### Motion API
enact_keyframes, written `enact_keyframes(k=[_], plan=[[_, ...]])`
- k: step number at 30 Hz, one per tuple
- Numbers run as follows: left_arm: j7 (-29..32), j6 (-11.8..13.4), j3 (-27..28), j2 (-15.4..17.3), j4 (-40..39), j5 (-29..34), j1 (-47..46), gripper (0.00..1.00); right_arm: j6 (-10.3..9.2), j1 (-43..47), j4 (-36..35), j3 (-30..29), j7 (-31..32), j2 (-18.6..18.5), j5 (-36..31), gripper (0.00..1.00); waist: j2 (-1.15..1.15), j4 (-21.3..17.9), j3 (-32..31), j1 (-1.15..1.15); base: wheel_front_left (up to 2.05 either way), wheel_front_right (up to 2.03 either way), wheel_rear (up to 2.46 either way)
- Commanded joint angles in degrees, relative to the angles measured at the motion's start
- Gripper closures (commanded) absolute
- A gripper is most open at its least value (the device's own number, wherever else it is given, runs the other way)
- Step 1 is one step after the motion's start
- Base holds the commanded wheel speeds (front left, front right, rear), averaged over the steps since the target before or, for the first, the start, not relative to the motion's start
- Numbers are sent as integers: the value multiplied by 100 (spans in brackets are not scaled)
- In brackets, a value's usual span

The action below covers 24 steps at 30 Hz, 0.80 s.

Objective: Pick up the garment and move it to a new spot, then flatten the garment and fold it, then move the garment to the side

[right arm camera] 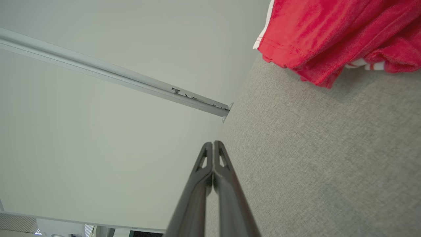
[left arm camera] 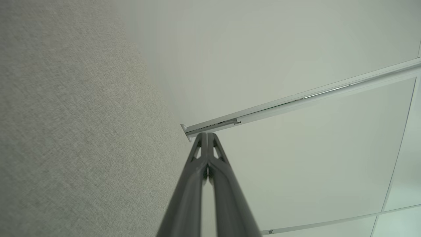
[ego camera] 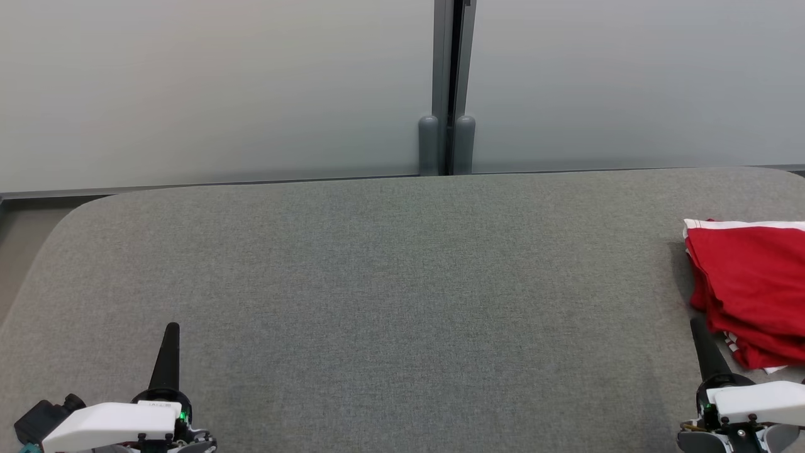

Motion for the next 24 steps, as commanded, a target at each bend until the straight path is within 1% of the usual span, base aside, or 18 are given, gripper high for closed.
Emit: enact_keyframes(k=[1, 20, 24], plan=[[34, -41, 34, 41, -25, -117, -162, 100, 1, -122, -48, -20, 47, -58, 155, 100, 0, 1, 2, 0, 0, 0, 0], [284, -122, 80, 51, 20, -984, -377, 100, 1, -240, -47, -37, 289, -70, 1202, 100, 0, 13, 40, 0, 0, 0, 0], [316, -127, 87, 53, 27, -1087, -406, 100, 1, -255, -46, -39, 326, -72, 1350, 100, 0, 15, 46, 0, 0, 0, 0]])
